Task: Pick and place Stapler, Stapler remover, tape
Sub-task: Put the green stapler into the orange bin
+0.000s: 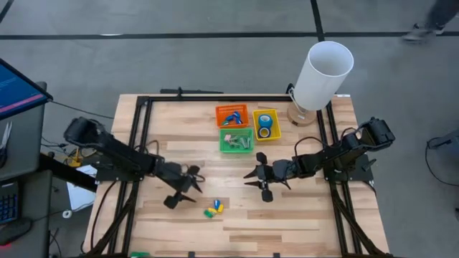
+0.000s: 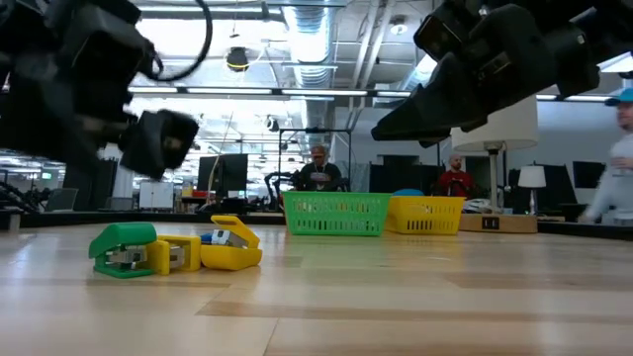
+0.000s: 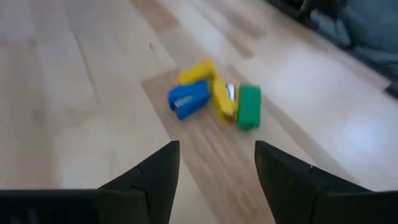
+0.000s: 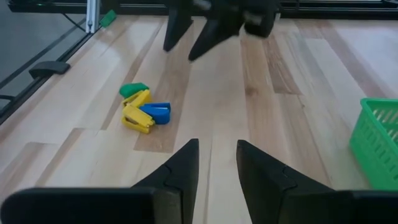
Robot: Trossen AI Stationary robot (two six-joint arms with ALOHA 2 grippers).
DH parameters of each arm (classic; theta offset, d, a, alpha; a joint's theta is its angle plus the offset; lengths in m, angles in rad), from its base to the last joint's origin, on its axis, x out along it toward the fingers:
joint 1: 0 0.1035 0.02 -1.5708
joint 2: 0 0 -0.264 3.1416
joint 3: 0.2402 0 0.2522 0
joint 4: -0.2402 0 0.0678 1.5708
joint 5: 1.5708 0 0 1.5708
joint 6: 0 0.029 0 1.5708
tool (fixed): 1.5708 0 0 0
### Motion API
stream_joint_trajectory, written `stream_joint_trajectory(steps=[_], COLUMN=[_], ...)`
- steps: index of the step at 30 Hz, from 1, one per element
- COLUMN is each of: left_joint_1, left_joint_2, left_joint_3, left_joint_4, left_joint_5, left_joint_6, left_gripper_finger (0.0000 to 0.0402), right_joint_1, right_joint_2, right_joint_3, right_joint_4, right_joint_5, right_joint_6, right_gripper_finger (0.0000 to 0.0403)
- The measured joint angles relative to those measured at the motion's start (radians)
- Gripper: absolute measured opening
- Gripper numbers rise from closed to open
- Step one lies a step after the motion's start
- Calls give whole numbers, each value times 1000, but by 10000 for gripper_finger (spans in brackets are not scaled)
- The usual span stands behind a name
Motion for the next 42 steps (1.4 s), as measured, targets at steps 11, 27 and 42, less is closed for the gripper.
stream_joint_trajectory(steps=[11, 27, 42], left_joint_1=[-20, -54, -65], left_joint_2=[367, 376, 443], left_joint_3=[154, 164, 213], left_joint_4=[168, 181, 188], left_joint_5=[164, 243, 228], left_joint_6=[-45, -207, -125], left_gripper_finger=[198, 146, 164], right_joint_1=[1, 3, 5], right_joint_2=[0, 0, 0], right_joint_3=[0, 0, 0], right_joint_4=[-16, -21, -23], right_joint_5=[1, 3, 2], right_joint_6=[2, 2, 46], right_gripper_finger=[101, 101, 101])
